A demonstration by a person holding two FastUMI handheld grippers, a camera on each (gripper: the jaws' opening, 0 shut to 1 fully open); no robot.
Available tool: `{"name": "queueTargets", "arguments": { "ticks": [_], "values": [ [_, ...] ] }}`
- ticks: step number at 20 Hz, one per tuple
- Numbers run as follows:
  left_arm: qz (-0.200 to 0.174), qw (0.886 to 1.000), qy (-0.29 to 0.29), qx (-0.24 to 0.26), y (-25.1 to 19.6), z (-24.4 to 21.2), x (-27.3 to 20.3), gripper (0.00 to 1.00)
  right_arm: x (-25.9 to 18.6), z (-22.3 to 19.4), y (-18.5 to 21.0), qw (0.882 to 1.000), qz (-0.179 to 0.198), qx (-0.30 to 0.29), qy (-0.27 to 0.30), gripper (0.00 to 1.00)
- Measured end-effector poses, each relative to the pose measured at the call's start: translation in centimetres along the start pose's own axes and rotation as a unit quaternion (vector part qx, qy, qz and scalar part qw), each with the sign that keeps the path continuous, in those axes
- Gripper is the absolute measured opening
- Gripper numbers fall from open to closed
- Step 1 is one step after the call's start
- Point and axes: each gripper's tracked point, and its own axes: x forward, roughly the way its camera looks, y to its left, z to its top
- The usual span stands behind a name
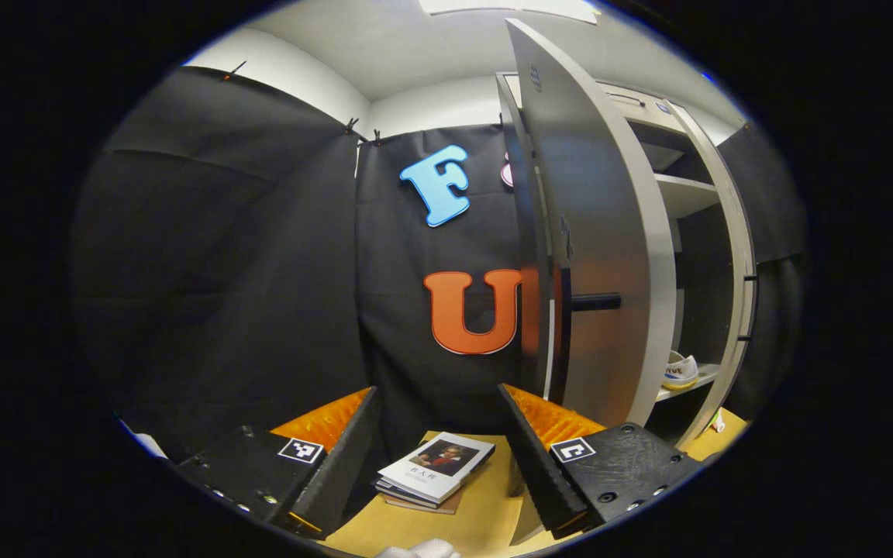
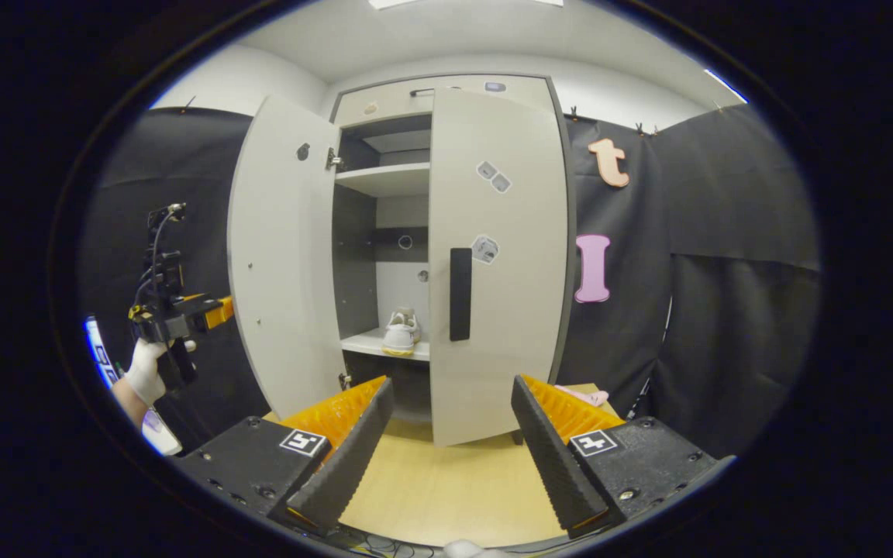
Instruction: Grab one shoe with the right hand and put it into the shoe cabinet, grab the other shoe with the left hand and put it into the shoe cabinet; then close the right door with the right hand and the left door with the left hand.
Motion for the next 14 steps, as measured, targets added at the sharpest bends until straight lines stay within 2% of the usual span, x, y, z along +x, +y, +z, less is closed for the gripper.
{"name": "queueTargets", "arguments": {
  "ticks": [2, 6, 14],
  "values": [
    [-0.015, 1.000, 0.006, -0.007, -0.9, -0.2, 0.1, 0.91, -0.1, -0.3, -0.1, 1.000, -0.001, -0.001, 0.004, 0.99],
    [-0.019, 1.000, 0.002, 0.004, -1.5, 0.2, -0.3, 0.89, 0.0, -0.3, -0.2, 1.000, 0.001, 0.002, 0.003, 0.99],
    [-0.087, 0.996, 0.011, -0.002, -9.8, 0.0, -1.2, 0.90, -0.6, -0.1, -0.9, 1.000, 0.005, 0.001, -0.001, 0.99]
  ]
}}
